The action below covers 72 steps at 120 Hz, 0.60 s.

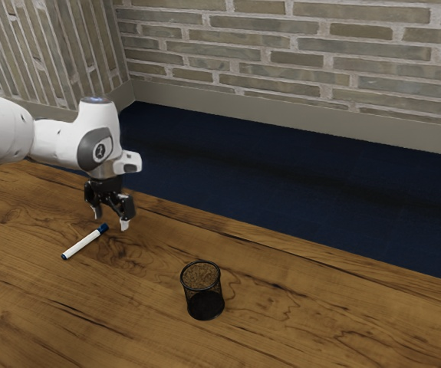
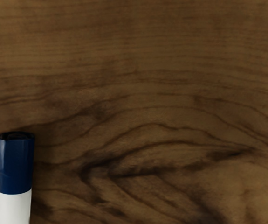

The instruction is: Put the marker into the pen holder.

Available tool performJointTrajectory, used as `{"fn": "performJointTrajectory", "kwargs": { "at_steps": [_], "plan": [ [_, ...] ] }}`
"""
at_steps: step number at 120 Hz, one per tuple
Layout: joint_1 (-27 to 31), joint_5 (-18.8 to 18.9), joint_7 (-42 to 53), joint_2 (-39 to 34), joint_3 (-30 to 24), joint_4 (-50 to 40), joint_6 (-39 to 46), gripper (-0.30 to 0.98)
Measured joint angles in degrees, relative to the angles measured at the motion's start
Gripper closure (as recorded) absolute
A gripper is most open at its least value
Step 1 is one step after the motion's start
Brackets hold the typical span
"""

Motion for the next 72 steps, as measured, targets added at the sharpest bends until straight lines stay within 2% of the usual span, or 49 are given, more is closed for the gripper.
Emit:
{"fn": "performJointTrajectory", "kwargs": {
  "at_steps": [32, 72],
  "plan": [
    [0.1, -0.5, 4.3, -4.2, 3.4, -10.7, 10.6, 0.00],
    [0.2, -0.4, 9.2, -2.6, 3.5, -11.9, 16.2, 0.00]
  ]
}}
